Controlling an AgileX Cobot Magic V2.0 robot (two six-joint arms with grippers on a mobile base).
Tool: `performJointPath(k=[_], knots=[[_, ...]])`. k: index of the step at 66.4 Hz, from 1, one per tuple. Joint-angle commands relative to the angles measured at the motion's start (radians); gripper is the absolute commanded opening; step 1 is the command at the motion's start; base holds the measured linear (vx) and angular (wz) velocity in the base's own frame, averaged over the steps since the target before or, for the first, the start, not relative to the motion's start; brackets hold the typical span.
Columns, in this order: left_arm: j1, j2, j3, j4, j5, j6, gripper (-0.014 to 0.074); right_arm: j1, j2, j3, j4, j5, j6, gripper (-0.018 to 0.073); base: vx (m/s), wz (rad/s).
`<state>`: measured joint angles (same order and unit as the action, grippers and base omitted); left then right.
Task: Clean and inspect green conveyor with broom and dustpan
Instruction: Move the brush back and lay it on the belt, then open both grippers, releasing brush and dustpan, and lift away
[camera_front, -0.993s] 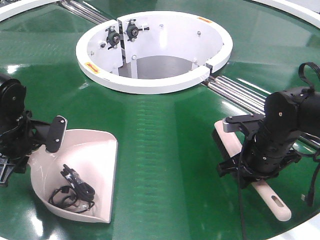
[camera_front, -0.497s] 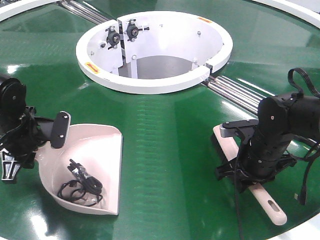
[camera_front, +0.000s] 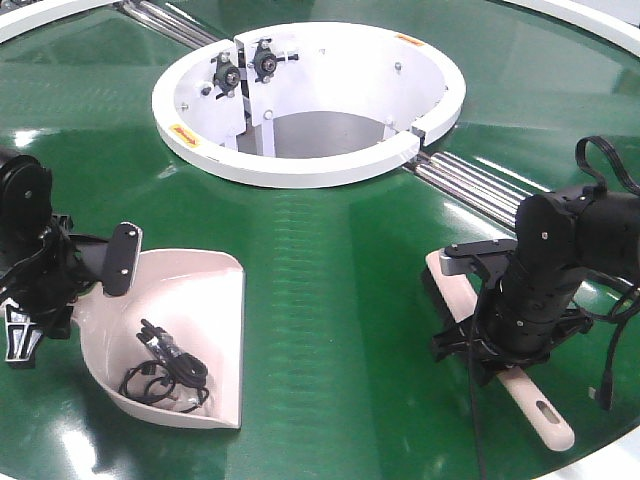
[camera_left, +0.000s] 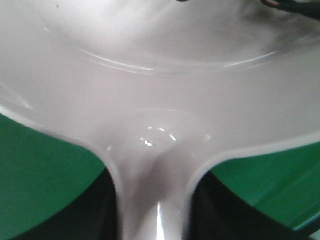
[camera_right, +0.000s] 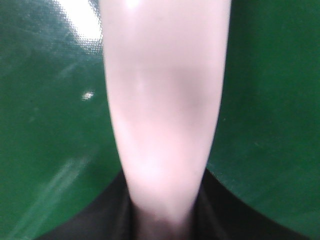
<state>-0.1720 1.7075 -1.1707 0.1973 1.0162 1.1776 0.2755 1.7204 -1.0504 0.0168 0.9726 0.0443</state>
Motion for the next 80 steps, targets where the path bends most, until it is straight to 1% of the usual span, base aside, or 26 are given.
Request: performJointPath(k=[1,10,15,27,31,37,42,51,58,80], knots=[[-0.007,-0.038,-0.03,-0.019,-0.006,-0.014,0.0146,-0.007,-0.034,-0.023,-0.005,0.006,-0.011,0.0177,0.0,0.0],[-0.007,-0.038,-0.03,-0.02,-0.007,-0.014,0.0258,-0.007,-0.034,-0.023,-0.005,0.005,-0.023,0.0244,0.0,0.0],[-0.007,-0.038,-0.03,-0.02,-0.009,-0.014,0.0345,-0.007,-0.034,-0.023,-0.006,0.005,-0.027,0.0291,0.0,0.0],[-0.007,-0.038,-0.03,-0.029,-0.008,-0.017,0.051,-0.007,-0.035,-0.023,-0.009,0.002,-0.027,0.0397,0.0,0.0],[-0.007,-0.038,-0.03,-0.045,-0.008,-0.017,0.0557,-0.007,-0.035,-0.023,-0.017,0.002,-0.029,0.0421,0.0,0.0],[-0.007,-0.038,-0.03,-0.062,-0.006,-0.017,0.0601,-0.007,-0.035,-0.024,-0.017,0.002,-0.038,0.0449,0.0,0.0],[-0.007,-0.038,-0.03,-0.073,0.008,-0.017,0.0615,-0.007,-0.035,-0.031,-0.017,0.006,-0.038,0.0462,0.0,0.0],[-0.007,-0.041,-0.03,-0.095,0.047,-0.017,0.0611,-0.006,-0.062,-0.041,-0.011,0.001,-0.038,0.0464,0.0,0.0],[-0.007,-0.047,-0.03,-0.098,0.067,-0.017,0.0607,-0.006,-0.098,-0.044,-0.017,-0.012,-0.038,0.0464,0.0,0.0],[-0.007,-0.12,-0.03,-0.176,0.122,-0.024,0.0571,-0.006,-0.224,-0.045,-0.024,-0.079,-0.038,0.0463,0.0,0.0]])
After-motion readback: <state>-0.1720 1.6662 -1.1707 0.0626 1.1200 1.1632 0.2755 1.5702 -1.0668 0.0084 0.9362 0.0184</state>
